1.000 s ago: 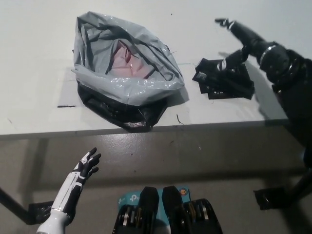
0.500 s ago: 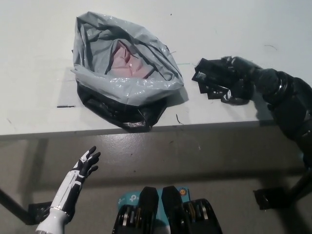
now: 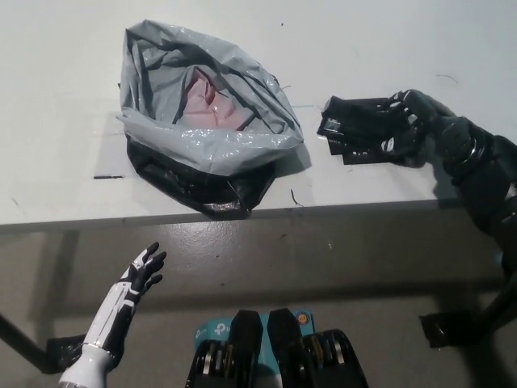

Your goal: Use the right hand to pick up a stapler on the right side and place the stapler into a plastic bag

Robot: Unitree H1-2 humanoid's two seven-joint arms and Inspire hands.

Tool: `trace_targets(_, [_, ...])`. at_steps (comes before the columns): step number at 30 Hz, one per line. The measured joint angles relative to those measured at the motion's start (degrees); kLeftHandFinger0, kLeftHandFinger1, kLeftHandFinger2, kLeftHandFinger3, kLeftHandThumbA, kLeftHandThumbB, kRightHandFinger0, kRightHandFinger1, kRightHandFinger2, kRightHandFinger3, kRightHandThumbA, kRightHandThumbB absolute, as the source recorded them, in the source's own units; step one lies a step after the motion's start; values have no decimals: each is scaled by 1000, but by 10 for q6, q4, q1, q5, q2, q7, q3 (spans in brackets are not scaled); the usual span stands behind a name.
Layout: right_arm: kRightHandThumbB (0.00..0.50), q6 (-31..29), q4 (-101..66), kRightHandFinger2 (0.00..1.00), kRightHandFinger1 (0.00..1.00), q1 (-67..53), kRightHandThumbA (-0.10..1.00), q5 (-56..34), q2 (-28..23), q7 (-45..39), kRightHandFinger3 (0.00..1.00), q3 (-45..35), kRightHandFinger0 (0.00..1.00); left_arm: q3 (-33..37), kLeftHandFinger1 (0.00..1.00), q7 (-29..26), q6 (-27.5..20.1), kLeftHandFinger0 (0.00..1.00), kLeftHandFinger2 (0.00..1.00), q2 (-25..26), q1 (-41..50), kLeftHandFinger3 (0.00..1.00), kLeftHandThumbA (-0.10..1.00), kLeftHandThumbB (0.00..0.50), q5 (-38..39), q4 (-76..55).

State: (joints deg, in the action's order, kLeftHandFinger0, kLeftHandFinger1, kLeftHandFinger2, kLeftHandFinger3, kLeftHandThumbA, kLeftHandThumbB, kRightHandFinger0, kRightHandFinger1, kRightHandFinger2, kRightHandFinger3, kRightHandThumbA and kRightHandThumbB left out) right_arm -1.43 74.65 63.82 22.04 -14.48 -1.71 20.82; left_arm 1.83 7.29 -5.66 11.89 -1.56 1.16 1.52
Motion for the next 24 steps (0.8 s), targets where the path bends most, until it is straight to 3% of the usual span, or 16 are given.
trace_targets(5, [245,-24,2,548,316,-7,475,-6,5,30,532,-22,42,0,1000,0,0,1000,1000,0,-2,1000,1000,278,0,0])
trace_targets(11, [243,-43,5,550,318,-7,451,-9,7,51,517,-38,23,0,1000,0,1,1000,1000,1,-4,1000,1000,305,-1,0])
trace_targets(13, [238,-48,6,566,329,-7,405,-10,7,53,519,-42,20,1,1000,0,1,1000,1000,2,-6,1000,1000,294,-1,0])
trace_targets(14, [237,-49,7,566,331,-7,377,-11,7,54,502,-44,22,0,1000,0,1,1000,1000,3,-7,1000,1000,297,-1,0])
trace_targets(16, [239,-50,9,477,256,-7,344,-14,8,54,418,-54,3,0,1000,0,2,1000,1000,3,-8,1000,1000,299,-1,0])
trace_targets(18, [249,-50,11,445,237,-7,362,-23,8,54,338,-70,0,0,1000,0,2,1000,1000,3,-8,1000,1000,300,0,0])
trace_targets(20, [272,-50,12,612,357,-7,325,-31,10,53,435,-90,7,0,1000,0,2,1000,1000,3,-8,1000,1000,292,0,0])
trace_targets(22, [266,-49,12,708,391,-6,270,-60,15,43,520,-143,0,1,1000,0,2,1000,1000,3,-8,1000,1000,291,0,0])
trace_targets(24, [254,-46,12,702,374,-6,204,-82,19,34,495,-180,0,1,1000,0,2,1000,1000,3,-8,1000,1000,286,-1,0])
